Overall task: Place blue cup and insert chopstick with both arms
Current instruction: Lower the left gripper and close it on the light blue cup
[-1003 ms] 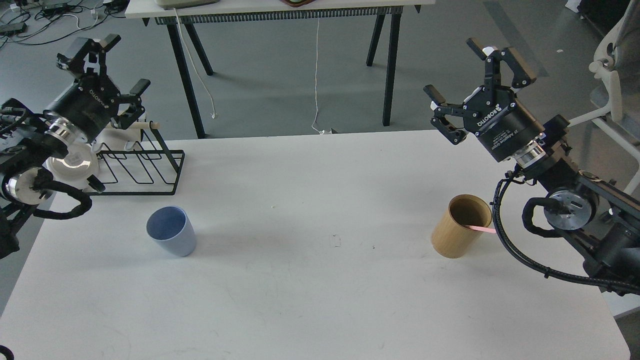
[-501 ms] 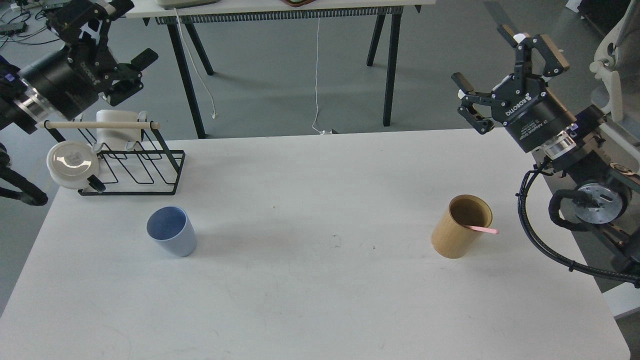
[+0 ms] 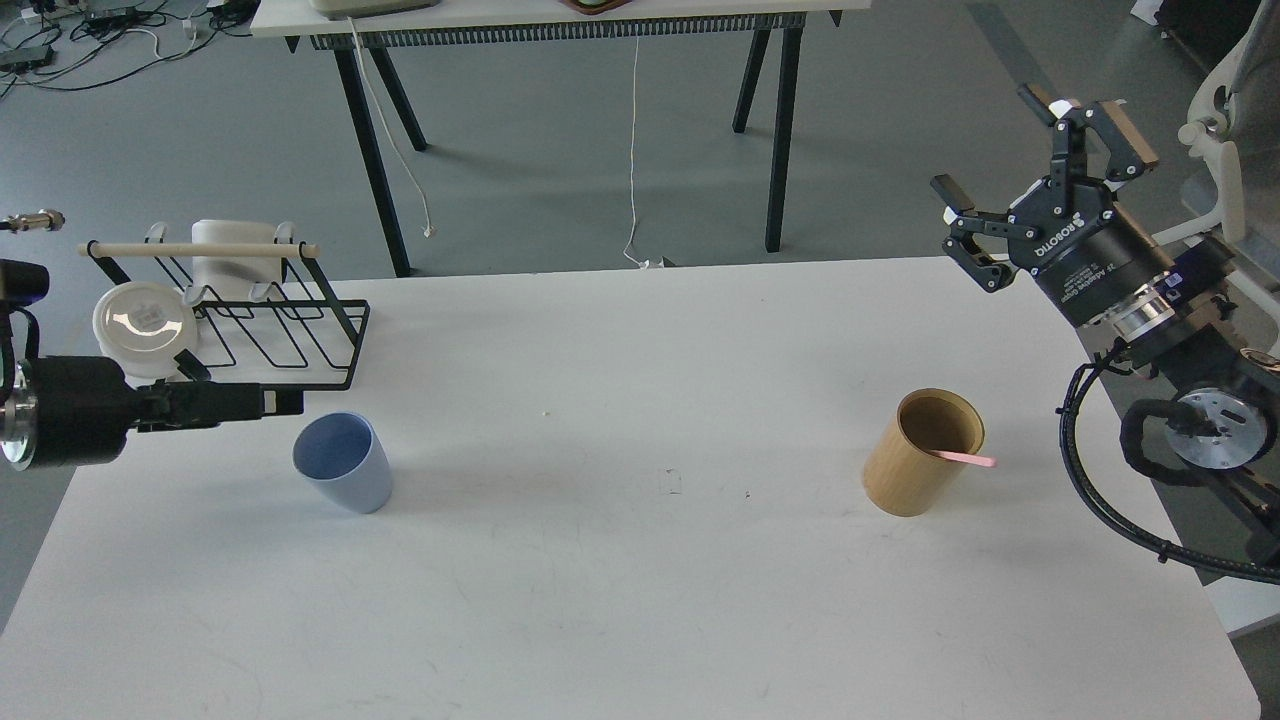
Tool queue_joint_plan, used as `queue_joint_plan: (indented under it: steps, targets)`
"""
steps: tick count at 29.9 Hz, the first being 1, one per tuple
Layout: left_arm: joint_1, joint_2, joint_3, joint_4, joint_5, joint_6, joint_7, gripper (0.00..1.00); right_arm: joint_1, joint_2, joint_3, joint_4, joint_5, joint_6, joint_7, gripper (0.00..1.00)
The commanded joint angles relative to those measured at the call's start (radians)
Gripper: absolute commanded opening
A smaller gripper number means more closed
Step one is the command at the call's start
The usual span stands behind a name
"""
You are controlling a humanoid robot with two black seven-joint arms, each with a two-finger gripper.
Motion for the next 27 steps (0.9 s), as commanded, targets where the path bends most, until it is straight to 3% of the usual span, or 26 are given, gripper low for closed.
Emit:
queue_joint_plan:
  steps: [1,17,27]
  targets:
    - [0.006,-0.028,0.034,0.085,0.042,0.008,0.000,1.00,-0.009,-0.003,0.002,-0.001,0.000,0.000,0.000,0.99]
    - [0.016,-0.287,0.047,0.390,0.101,0.017,0.000,1.00,-0.017,-0.017,0.005,-0.001,0.000,0.000,0.000,0.99]
    - [0.032,-0.329,0.044,0.411,0.101,0.016,0.000,0.98,-0.023,-0.018,0.005,-0.013,0.000,0.000,0.000,0.99]
